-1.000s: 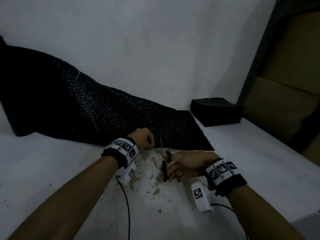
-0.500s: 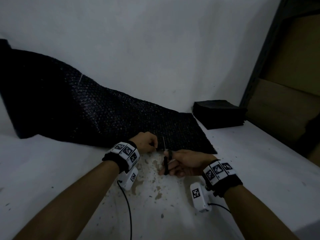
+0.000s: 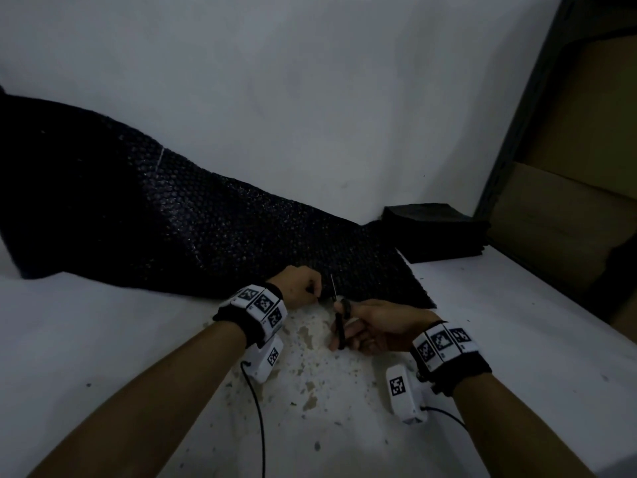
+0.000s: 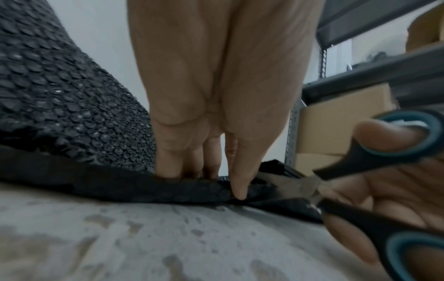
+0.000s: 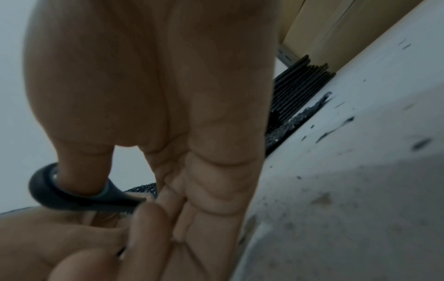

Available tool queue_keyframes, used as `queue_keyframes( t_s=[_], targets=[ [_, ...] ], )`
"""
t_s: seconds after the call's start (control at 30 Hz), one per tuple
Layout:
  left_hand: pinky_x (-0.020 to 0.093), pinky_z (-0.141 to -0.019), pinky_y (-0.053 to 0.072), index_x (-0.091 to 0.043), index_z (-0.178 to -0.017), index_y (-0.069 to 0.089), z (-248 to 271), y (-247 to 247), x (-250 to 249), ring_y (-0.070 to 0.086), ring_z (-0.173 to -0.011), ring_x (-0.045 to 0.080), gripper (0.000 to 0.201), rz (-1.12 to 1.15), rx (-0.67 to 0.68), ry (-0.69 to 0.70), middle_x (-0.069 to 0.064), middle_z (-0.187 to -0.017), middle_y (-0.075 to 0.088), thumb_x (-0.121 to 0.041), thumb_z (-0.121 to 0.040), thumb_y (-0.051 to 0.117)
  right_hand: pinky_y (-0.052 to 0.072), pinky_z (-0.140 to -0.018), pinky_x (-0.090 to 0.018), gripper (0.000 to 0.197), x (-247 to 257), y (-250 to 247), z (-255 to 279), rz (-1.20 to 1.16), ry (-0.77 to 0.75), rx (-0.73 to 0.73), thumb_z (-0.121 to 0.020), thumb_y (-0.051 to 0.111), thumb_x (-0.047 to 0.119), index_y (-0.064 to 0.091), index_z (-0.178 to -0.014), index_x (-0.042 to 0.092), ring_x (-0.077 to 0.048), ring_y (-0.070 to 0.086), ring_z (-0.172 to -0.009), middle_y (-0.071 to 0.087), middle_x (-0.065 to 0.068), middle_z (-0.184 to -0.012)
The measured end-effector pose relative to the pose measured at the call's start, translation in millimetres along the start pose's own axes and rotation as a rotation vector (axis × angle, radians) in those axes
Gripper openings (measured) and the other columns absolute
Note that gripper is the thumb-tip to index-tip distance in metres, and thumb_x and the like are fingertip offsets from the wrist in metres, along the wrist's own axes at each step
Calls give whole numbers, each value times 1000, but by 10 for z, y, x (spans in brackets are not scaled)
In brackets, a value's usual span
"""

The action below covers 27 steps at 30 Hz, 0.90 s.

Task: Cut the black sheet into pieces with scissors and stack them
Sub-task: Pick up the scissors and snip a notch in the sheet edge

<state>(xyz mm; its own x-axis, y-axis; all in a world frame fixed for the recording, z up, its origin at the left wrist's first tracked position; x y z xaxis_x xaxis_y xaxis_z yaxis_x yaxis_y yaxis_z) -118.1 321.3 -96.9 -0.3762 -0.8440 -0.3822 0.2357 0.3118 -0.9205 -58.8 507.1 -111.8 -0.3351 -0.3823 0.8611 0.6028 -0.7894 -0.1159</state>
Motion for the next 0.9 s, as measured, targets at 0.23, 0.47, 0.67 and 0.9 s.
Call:
queue_keyframes(
  t_s=[0.23,0.47,0.67,0.9],
  targets=[
    [29,-80,49,-23,-94,61,83,-36,29,59,-96,21,4,34,24,28,-2,-101,61,-20,-95,62,41,-63,-27,62,-3,53,15,-1,-17,48,-90,61,58,63,-116,1,-16,54,-69,70,-21,-117],
    [30,-81,50,-23,-93,62,103,-40,28,59,-93,19,4,69,20,24,-3,-97,60,-19,-96,62,41,-60,-27,47,-17,73,-11,29,-52,20,-100,54,43,63,-110,-3,-16,55,-66,72,-22,-111],
    [25,-77,48,-21,-94,64,89,-34,35,57,-88,15,1,89,10,8,-10,-88,57,-21,-95,65,41,-58,-23,21,-58,79,-32,36,-48,65,-107,43,17,60,-103,5,-12,57,-63,75,-16,-103],
    [26,-81,50,-21,-93,66,80,-10,39,61,-97,18,2,73,12,-5,-4,-99,62,-22,-93,68,39,-59,-22,22,-102,61,-59,67,-61,83,-104,53,24,66,-100,6,-8,56,-64,75,-12,-103]
  ],
)
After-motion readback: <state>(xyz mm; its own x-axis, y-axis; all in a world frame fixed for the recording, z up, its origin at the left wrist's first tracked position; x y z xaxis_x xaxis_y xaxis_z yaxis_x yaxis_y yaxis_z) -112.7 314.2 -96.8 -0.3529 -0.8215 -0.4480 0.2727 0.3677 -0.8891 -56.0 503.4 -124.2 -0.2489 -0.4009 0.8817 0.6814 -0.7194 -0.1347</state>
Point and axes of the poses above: each hand's wrist, its own z-axis away from the middle knuckle, its own y-axis out of the palm, x = y × z, the point moved 3 cm from there along -z, towards the middle knuckle
